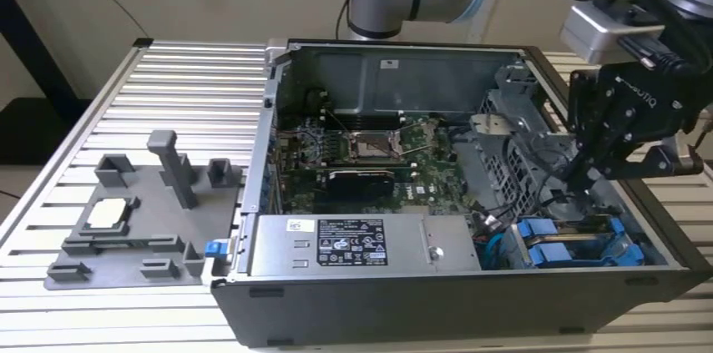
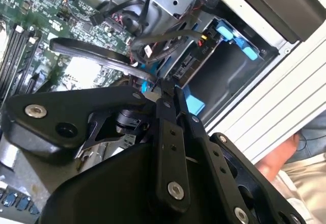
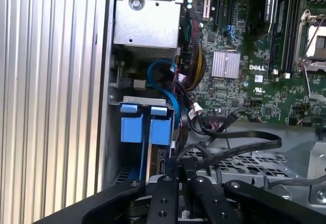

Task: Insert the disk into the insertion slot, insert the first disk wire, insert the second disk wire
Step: 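Insert the second disk wire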

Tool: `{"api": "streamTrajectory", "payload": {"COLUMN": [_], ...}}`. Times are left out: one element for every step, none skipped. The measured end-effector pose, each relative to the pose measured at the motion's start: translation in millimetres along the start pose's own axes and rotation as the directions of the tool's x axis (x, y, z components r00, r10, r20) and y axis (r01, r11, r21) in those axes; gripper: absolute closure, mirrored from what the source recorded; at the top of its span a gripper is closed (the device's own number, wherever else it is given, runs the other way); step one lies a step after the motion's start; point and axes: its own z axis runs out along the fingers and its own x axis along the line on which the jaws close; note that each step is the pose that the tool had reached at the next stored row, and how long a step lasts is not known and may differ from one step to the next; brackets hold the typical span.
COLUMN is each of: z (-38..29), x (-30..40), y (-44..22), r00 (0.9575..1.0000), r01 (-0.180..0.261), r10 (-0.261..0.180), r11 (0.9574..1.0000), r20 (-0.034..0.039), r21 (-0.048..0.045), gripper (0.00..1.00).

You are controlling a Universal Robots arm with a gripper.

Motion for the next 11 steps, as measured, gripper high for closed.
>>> {"api": "streamTrajectory", "payload": {"z": [0.2, 0.4, 0.6, 0.9, 1.2, 1.6, 1.8, 2.1, 2.4, 2.6, 2.8], "x": [3.2, 6.2, 9.0, 11.8, 14.4, 16.7, 18.2, 19.6, 21.0, 22.2, 23.1], "y": [-0.5, -0.9, -1.2, -1.4, -1.3, -1.1, -1.1, -1.1, -1.0, -1.0, -1.0], "r00": [1.0000, 1.0000, 0.9999, 0.9999, 0.9998, 0.9997, 0.9996, 0.9994, 0.9992, 0.9989, 0.9985], "r01": [0.000, 0.000, 0.000, 0.000, 0.000, 0.000, 0.000, -0.001, -0.001, -0.001, -0.002], "r10": [0.000, 0.000, 0.000, 0.000, 0.000, 0.000, 0.000, 0.001, 0.001, 0.001, 0.002], "r11": [1.0000, 1.0000, 1.0000, 1.0000, 1.0000, 1.0000, 1.0000, 1.0000, 1.0000, 1.0000, 1.0000], "r20": [0.0026, 0.0060, 0.0101, 0.0153, 0.0204, 0.0252, 0.0298, 0.0356, 0.0411, 0.0469, 0.0539], "r21": [-0.0002, -0.0001, 0.0002, 0.0005, 0.0009, 0.0012, 0.0015, 0.0021, 0.0024, 0.0028, 0.0033], "gripper": [0.84, 0.84, 0.84, 0.84, 0.84, 0.84, 0.84, 0.84, 0.84, 0.84, 0.84]}}
